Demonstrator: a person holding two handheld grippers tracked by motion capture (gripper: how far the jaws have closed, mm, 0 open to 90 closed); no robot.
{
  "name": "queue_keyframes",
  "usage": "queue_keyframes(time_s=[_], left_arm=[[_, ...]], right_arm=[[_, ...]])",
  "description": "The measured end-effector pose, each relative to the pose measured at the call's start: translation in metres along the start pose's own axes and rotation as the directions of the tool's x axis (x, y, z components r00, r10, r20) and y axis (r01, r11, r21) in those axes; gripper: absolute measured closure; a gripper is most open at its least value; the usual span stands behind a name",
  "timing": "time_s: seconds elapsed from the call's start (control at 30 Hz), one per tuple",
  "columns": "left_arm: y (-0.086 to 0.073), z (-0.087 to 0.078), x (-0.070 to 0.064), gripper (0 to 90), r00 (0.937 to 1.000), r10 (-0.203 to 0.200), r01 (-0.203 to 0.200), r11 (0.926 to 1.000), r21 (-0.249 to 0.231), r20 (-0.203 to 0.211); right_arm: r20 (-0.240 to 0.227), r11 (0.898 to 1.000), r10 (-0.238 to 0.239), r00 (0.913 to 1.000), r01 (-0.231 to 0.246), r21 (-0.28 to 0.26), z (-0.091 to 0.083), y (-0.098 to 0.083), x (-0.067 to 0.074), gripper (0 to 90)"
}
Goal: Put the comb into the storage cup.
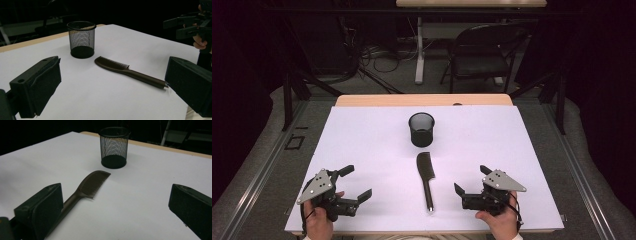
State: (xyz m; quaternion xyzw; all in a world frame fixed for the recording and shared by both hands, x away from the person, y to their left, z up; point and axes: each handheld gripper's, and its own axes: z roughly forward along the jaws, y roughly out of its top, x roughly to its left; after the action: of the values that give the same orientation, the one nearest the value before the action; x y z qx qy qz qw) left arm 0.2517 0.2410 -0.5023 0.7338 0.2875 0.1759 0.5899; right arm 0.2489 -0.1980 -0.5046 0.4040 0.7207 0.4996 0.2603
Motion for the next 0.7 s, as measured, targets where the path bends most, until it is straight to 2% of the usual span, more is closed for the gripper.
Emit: queue_keyframes(time_s=[0.13, 0.2, 0.4, 0.5, 0.57, 0.7], left_arm=[[0.000, 0.002, 0.000, 0.4, 1.0000, -0.007, 0.007, 1.0000, 0.000, 0.002], [-0.001, 0.003, 0.002, 0.1, 0.9999, -0.012, 0.012, 0.9999, 0.005, -0.001], [-0.002, 0.002, 0.003, 0.1, 0.9997, -0.025, 0.025, 0.9997, 0.004, -0.003], [-0.003, 0.003, 0.002, 0.1, 0.9998, -0.020, 0.020, 0.9997, 0.015, 0.002], [-0.003, 0.003, 0.001, 0.1, 0.9998, -0.018, 0.018, 0.9996, 0.020, 0.001], [-0.004, 0.003, -0.001, 0.1, 0.9999, -0.010, 0.010, 0.9995, 0.029, 0.007]], right_arm=[[-0.004, 1.000, -0.002, 1.0000, 0.002, 0.019, 0.005, 0.001, 0.006, 0.0], [-0.013, 1.000, -0.021, 0.9997, 0.022, 0.019, 0.006, 0.002, 0.010, 0.4], [-0.035, 0.999, -0.035, 0.9988, 0.035, 0.008, 0.010, 0.003, 0.016, 5.9], [-0.048, 0.998, -0.062, 0.9969, 0.063, 0.003, 0.011, 0.003, 0.024, 14.9], [-0.055, 0.997, -0.074, 0.9957, 0.074, -0.002, 0.012, 0.004, 0.028, 16.4], [-0.072, 0.997, -0.076, 0.9945, 0.076, 0.002, 0.014, 0.004, 0.033, 25.5]])
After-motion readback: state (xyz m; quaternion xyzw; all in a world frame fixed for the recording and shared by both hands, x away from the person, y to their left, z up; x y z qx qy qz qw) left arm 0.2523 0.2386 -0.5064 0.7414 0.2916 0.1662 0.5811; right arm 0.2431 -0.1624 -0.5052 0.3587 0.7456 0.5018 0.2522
